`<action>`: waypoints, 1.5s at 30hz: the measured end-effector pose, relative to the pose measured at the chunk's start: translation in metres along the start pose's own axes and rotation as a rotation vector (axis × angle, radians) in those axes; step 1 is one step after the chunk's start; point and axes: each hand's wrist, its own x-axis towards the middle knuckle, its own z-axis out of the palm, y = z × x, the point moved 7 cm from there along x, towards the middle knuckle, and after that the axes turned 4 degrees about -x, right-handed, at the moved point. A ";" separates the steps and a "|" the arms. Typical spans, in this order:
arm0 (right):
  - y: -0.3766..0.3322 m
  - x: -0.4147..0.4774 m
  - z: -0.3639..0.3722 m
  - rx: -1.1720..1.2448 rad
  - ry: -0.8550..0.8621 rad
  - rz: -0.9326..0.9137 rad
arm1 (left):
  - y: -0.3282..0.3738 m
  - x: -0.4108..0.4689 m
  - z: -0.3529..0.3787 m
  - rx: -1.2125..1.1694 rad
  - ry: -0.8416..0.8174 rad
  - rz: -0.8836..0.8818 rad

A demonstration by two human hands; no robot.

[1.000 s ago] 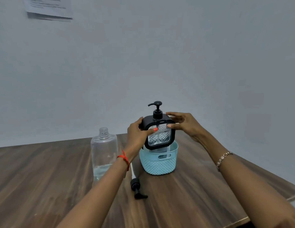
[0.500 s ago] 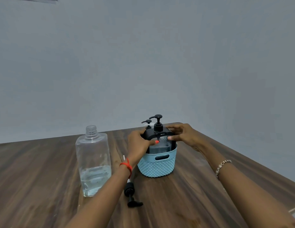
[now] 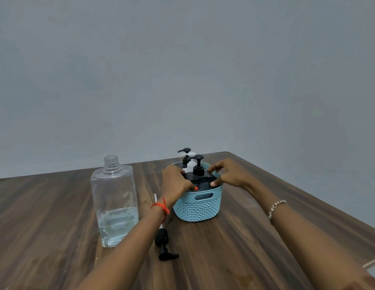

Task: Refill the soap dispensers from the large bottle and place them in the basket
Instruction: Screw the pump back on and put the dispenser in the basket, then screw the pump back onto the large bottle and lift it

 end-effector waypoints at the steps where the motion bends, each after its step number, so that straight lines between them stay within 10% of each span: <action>1: 0.000 0.000 0.001 -0.028 0.005 0.004 | 0.000 0.000 0.002 0.020 -0.013 0.006; 16: -0.012 -0.013 0.004 0.033 0.077 0.031 | -0.004 -0.003 0.001 0.104 -0.099 0.033; 24: -0.078 -0.046 -0.002 0.035 0.559 -0.316 | 0.009 -0.046 -0.059 -0.102 0.164 0.220; 29: -0.125 -0.071 0.080 -0.417 0.224 -0.751 | 0.017 -0.092 -0.109 -0.164 0.308 0.401; 36: -0.123 -0.087 0.159 -0.750 -0.083 -0.834 | -0.026 -0.127 -0.168 -0.172 0.558 0.328; 45: -0.151 -0.067 0.076 0.069 0.131 -0.608 | -0.090 -0.102 -0.175 -0.182 0.375 -0.117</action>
